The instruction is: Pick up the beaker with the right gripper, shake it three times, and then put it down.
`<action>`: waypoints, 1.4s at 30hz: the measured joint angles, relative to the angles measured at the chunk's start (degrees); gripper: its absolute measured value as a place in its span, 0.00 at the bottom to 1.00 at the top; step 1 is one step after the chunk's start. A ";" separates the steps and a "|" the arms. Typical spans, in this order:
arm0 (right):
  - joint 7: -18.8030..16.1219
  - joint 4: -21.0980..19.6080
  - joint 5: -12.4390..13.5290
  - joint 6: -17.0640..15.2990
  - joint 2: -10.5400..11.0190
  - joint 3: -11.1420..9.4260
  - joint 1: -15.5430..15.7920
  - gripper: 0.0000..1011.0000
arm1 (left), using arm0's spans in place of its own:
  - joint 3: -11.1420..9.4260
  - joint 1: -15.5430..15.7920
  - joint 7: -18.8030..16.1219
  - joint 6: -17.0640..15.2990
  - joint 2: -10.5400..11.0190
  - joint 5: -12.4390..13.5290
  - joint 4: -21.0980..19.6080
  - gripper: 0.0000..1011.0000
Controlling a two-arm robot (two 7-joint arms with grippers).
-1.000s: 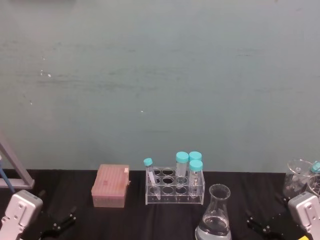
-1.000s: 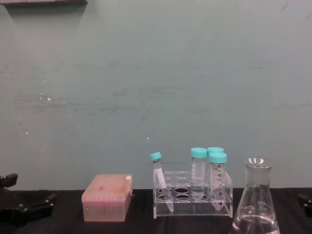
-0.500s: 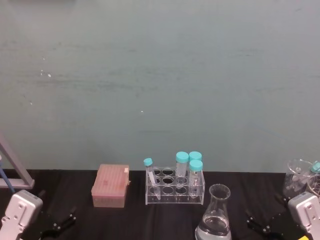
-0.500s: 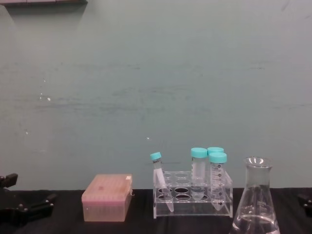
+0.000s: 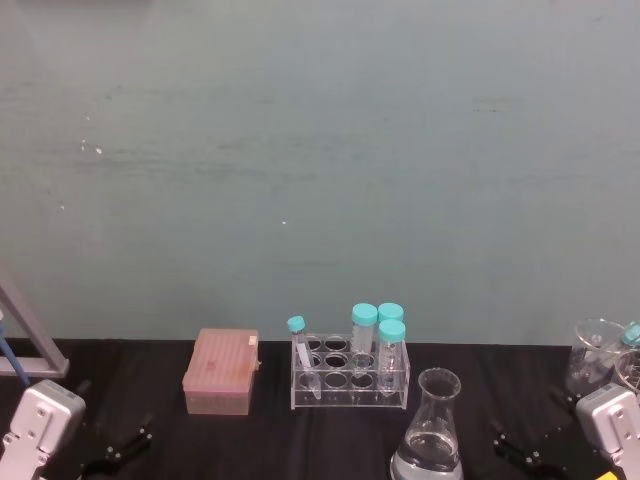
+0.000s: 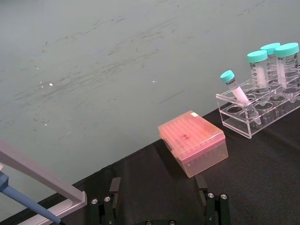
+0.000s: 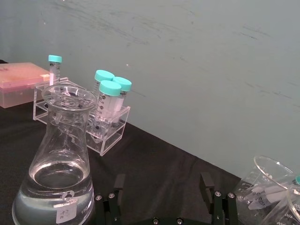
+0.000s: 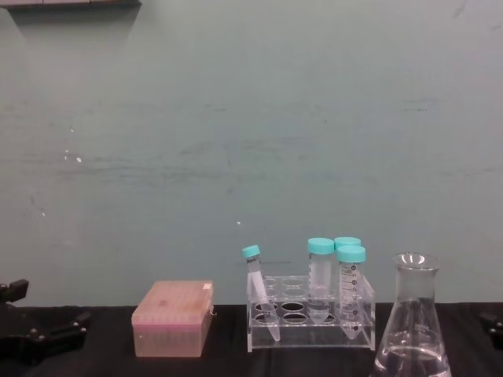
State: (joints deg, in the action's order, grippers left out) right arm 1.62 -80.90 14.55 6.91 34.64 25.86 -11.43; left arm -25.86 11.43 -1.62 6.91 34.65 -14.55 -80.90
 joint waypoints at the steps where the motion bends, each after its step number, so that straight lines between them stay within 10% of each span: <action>1: 0.00 0.00 0.00 0.00 0.00 0.00 0.00 0.99 | 0.00 0.00 0.00 0.00 0.00 0.00 0.00 0.99; 42: 0.00 0.00 0.00 0.00 0.00 0.00 0.00 0.99 | 0.00 0.00 0.00 0.00 0.00 0.00 0.00 0.99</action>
State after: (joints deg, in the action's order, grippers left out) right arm 1.62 -80.90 14.55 6.91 34.64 25.86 -11.43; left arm -25.86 11.43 -1.62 6.91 34.65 -14.55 -80.90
